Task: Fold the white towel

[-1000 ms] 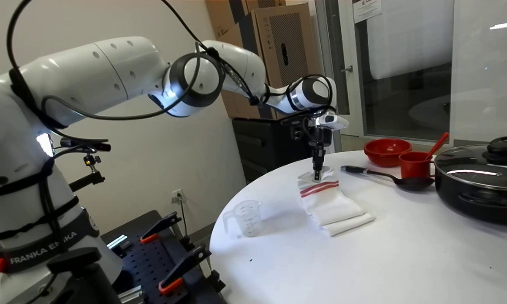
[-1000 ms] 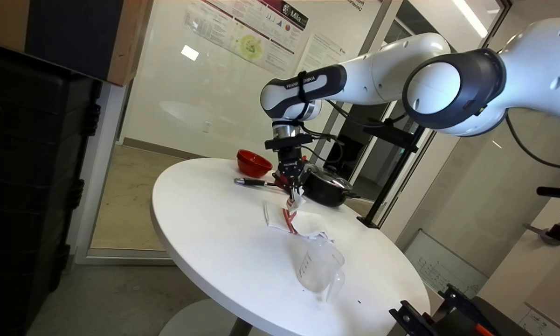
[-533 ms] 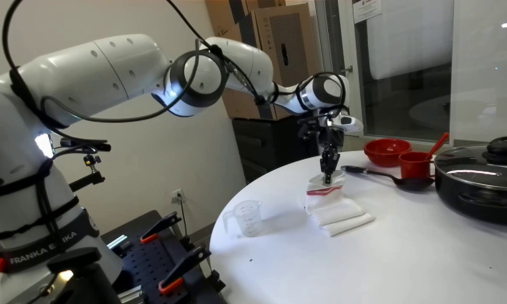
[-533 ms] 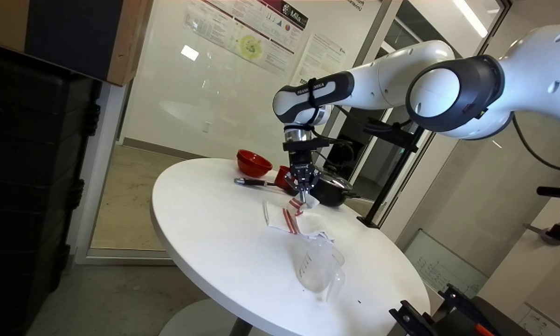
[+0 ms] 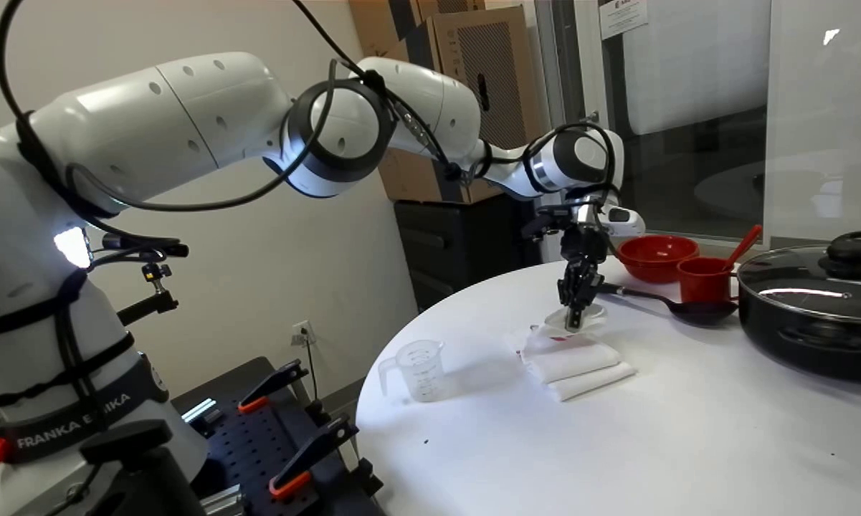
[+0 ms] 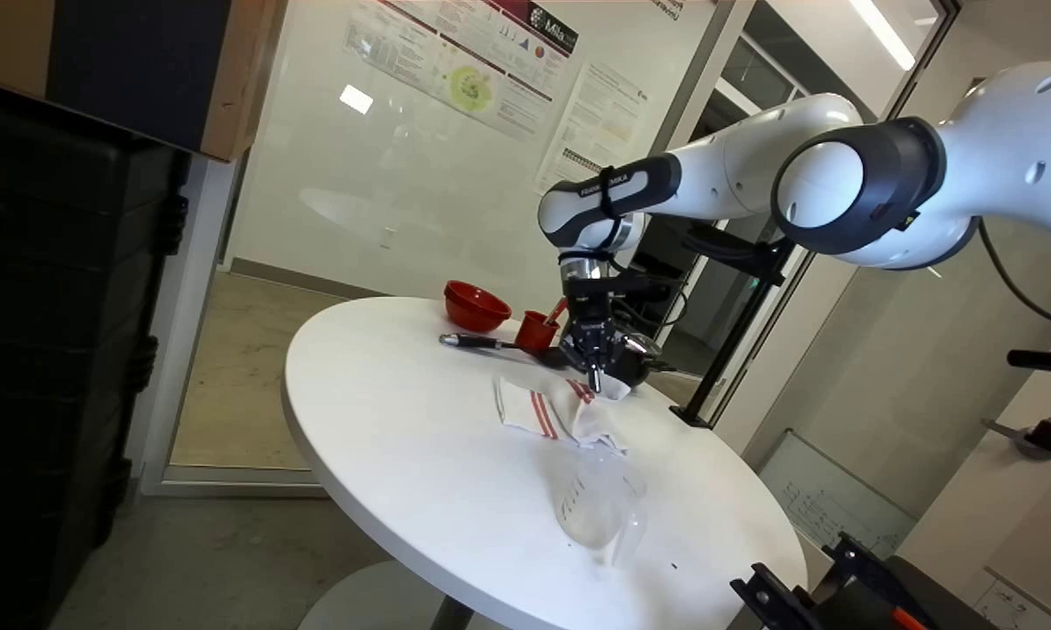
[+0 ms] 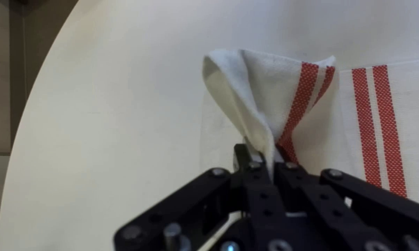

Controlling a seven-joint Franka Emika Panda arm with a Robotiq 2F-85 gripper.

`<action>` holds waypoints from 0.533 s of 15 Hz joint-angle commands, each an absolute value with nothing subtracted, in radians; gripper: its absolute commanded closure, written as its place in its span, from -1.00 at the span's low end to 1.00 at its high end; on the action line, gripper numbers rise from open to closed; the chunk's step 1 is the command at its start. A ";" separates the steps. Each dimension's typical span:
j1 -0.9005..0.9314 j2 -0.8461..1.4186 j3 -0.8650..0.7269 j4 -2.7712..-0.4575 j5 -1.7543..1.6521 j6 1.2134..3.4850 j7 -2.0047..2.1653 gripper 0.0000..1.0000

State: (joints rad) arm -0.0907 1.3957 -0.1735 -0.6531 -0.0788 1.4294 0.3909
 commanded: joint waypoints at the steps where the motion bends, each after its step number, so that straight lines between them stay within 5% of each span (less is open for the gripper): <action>1: -0.100 1.380 -0.174 -0.700 -0.091 1.413 0.325 0.97; 8: -0.119 1.359 -0.186 -0.801 -0.087 1.463 0.310 0.97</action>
